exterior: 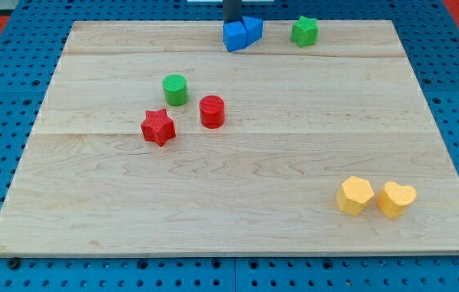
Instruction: Move the blue triangle to the top right of the red circle
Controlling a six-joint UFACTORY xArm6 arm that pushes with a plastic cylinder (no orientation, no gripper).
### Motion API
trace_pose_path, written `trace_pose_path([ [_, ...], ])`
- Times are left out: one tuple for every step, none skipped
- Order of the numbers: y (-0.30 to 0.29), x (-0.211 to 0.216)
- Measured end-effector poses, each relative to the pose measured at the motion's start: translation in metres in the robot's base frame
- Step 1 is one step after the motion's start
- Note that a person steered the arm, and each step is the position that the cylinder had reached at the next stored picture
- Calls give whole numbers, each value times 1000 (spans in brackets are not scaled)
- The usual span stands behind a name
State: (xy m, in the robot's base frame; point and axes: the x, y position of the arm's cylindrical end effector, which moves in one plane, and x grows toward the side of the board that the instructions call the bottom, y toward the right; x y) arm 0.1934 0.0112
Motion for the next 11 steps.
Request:
trace_pose_path([
  [44,1],
  [83,11],
  [69,39],
  [50,39],
  [34,59],
  [17,88],
  [-4,84],
  [-30,87],
  [12,98],
  [34,125],
  [41,128],
])
